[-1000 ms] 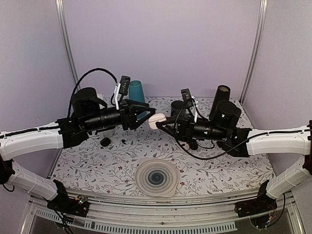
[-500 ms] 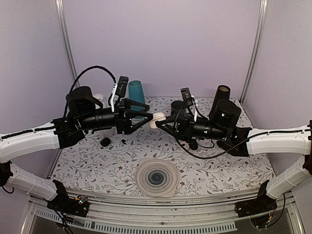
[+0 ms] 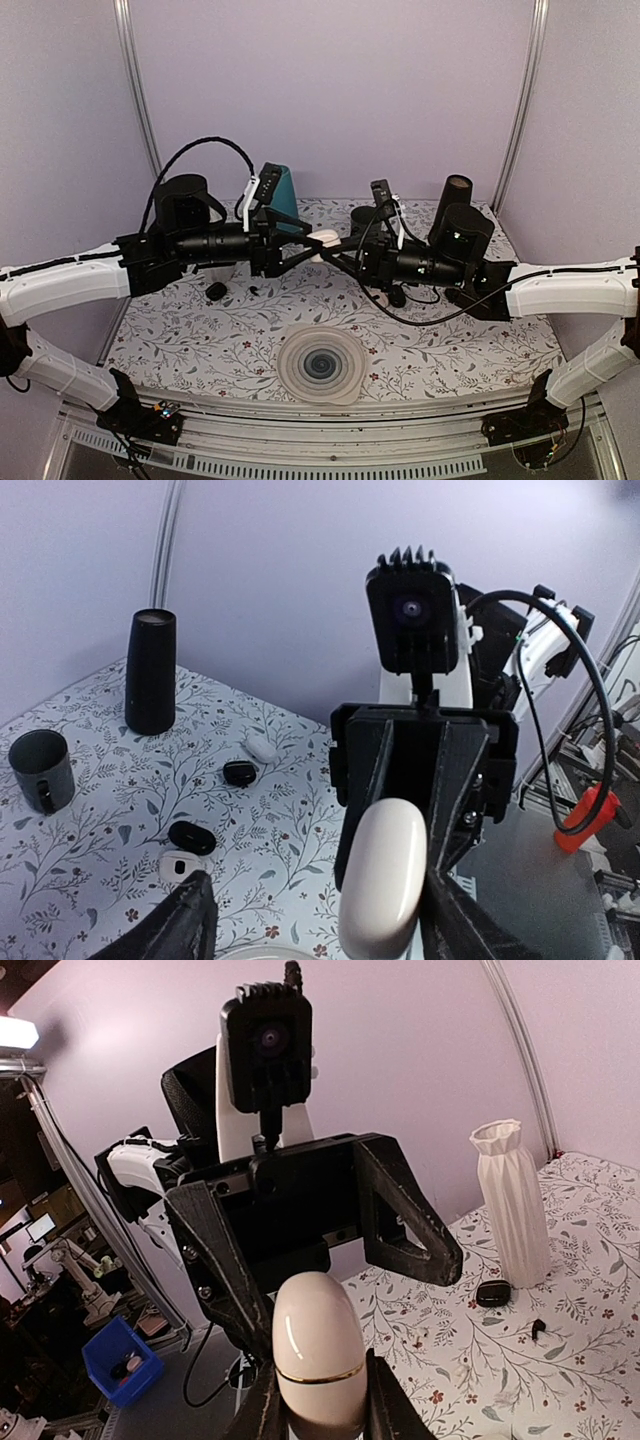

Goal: Insert the wireless bluetooth earbuds into the charging case
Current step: Open the charging case, then pick up the left earbud from the center of the board, then insert the left earbud into the left side groove of the charging case.

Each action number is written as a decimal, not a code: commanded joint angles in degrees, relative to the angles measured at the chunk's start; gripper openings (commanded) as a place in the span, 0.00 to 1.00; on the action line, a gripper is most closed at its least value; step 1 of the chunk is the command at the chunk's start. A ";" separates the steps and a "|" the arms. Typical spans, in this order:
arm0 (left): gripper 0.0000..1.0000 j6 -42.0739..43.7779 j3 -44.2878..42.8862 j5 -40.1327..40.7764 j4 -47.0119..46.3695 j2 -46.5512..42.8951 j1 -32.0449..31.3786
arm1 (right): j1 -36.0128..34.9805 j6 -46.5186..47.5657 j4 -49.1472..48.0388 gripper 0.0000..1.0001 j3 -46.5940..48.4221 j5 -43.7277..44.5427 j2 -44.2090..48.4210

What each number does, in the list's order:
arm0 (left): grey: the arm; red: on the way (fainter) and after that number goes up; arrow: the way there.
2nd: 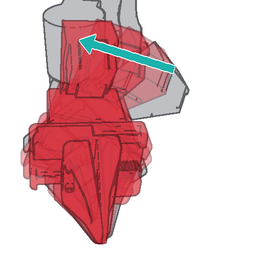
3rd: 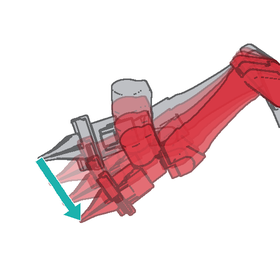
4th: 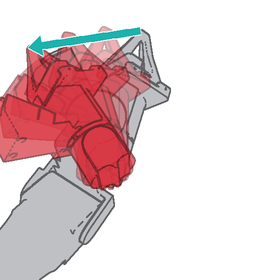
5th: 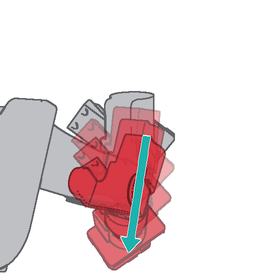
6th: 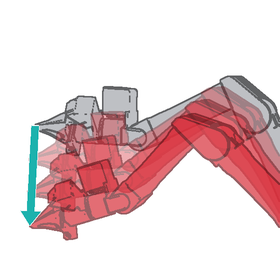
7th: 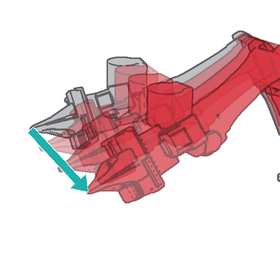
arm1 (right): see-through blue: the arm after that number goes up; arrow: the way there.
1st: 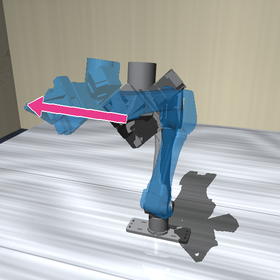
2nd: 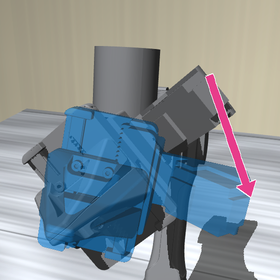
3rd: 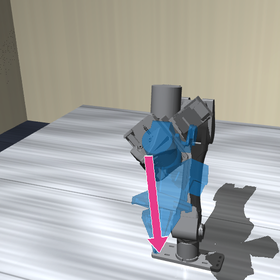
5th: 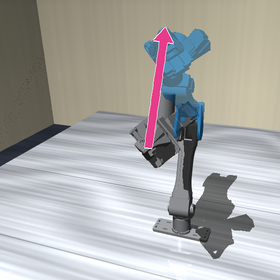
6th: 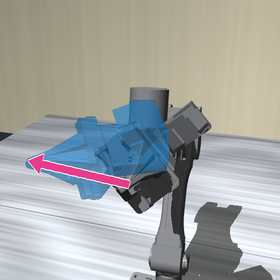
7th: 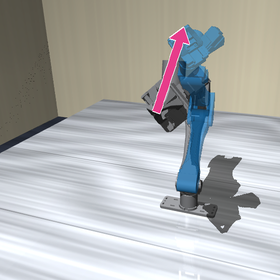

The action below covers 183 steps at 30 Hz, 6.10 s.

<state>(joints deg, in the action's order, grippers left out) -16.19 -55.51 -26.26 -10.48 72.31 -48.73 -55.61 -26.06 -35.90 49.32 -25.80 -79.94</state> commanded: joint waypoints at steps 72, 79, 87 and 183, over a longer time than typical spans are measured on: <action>0.49 -50.64 25.55 50.56 36.29 -13.06 6.02 | -0.92 13.09 -12.22 0.03 -13.35 11.57 8.75; 0.42 -57.72 21.46 54.02 44.00 -4.81 6.78 | -0.90 13.10 -12.74 0.03 -15.40 11.62 10.86; 0.37 -59.55 16.68 54.31 46.64 6.23 8.23 | -0.97 12.47 -13.28 0.03 -17.33 11.73 12.73; 0.08 -8.05 0.82 9.36 -23.71 -0.61 -0.31 | 3.21 -11.82 -26.85 0.03 -2.10 1.74 -5.05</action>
<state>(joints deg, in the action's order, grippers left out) -26.57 -52.27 -13.06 -31.46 70.35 -47.31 -52.80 -34.35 -59.35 43.99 -22.17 -84.73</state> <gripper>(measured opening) 0.141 0.211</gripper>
